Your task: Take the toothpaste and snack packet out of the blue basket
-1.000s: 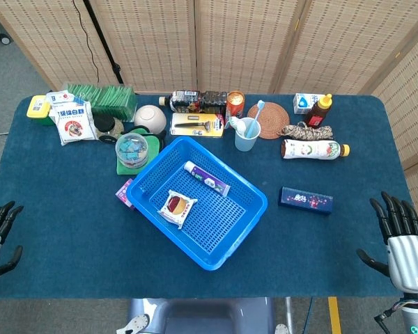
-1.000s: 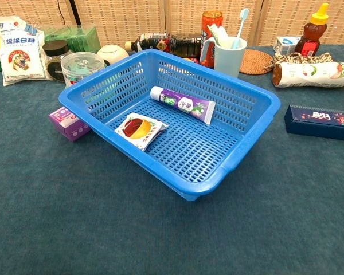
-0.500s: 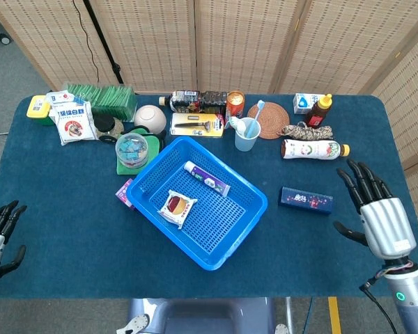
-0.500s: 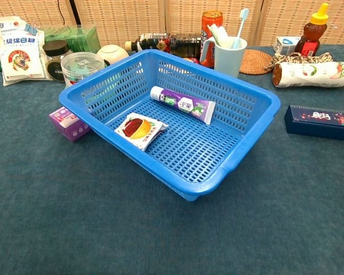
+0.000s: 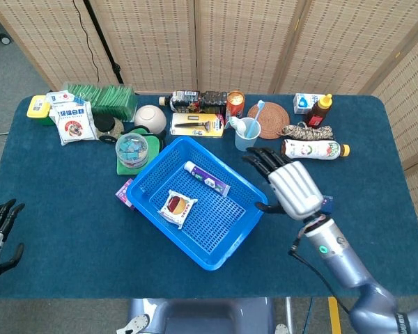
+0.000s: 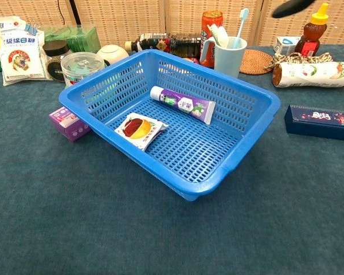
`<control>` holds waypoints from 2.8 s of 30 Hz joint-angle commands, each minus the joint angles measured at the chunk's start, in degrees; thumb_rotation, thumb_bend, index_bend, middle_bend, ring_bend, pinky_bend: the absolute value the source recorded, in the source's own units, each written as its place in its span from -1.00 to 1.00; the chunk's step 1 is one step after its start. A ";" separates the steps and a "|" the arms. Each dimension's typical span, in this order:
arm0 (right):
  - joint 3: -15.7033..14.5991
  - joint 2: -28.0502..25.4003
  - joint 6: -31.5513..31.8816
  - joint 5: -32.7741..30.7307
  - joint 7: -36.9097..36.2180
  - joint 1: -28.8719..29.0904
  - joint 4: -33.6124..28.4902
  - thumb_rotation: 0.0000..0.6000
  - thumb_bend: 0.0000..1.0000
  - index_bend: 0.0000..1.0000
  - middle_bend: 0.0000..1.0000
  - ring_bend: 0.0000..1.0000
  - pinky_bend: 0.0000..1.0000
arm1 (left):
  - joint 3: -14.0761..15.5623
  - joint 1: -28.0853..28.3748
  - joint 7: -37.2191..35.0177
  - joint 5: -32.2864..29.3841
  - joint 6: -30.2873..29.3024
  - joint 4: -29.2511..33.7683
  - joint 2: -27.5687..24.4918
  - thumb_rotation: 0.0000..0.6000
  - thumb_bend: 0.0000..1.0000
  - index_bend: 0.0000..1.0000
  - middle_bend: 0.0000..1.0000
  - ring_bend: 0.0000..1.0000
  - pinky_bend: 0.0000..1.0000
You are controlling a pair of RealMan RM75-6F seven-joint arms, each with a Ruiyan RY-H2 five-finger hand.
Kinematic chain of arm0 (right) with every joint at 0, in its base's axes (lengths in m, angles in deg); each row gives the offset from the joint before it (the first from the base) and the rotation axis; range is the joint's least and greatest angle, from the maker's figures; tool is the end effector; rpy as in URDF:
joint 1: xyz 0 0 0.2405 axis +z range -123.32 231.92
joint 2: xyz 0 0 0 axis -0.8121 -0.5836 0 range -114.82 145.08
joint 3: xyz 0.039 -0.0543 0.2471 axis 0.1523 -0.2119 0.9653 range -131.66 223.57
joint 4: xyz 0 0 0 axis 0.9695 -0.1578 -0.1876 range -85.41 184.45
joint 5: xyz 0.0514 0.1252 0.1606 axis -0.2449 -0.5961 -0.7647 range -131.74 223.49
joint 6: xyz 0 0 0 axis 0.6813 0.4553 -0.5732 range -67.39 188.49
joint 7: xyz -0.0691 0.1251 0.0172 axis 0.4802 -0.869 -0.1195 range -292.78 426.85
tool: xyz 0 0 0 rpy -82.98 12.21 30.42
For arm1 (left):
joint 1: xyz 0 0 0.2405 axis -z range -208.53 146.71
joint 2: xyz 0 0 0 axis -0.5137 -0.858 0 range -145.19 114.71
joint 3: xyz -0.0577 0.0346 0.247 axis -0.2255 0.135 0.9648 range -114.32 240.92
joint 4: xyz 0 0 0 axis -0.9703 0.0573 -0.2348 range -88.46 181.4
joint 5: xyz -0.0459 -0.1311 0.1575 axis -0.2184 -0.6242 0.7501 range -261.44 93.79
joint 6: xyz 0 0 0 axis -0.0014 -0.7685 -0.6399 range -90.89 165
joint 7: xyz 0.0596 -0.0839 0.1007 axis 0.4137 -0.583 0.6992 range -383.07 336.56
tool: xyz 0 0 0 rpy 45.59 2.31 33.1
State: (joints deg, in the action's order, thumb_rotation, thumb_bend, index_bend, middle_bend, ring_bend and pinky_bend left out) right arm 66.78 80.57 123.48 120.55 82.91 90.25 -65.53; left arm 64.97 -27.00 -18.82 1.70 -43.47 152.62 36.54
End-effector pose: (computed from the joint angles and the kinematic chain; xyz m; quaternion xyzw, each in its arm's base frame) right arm -0.0704 -0.3098 0.1268 0.6938 -0.3051 0.5306 0.3796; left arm -0.2918 0.1552 0.1833 -0.6273 -0.4237 -0.3185 0.5706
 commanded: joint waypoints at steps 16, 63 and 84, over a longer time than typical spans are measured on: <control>-0.77 18.88 -1.46 -23.42 20.35 16.11 8.16 1.00 -1.00 -0.51 -0.53 -0.51 -0.23 | -0.23 0.53 0.07 -1.08 1.13 -0.19 0.11 1.00 -0.09 -1.00 -1.00 -1.00 -1.00; -1.72 39.57 4.26 -39.78 30.95 22.96 29.81 1.00 -0.46 -0.38 -0.36 -0.40 -0.11 | 0.03 0.77 -3.11 -0.49 1.58 -0.82 -1.01 1.00 -0.09 -1.00 -1.00 -1.00 -1.00; -0.37 43.78 0.94 -45.10 33.87 25.14 39.23 1.00 -0.32 -0.39 -0.36 -0.34 -0.04 | -0.07 1.30 -3.54 -1.13 2.68 -1.24 -1.09 1.00 -0.09 -1.00 -1.00 -1.00 -1.00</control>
State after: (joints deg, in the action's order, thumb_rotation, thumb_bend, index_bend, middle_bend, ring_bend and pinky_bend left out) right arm 66.45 124.23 124.68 75.65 116.72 115.38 -26.54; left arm 64.90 -25.71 -22.36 0.56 -40.80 151.38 35.45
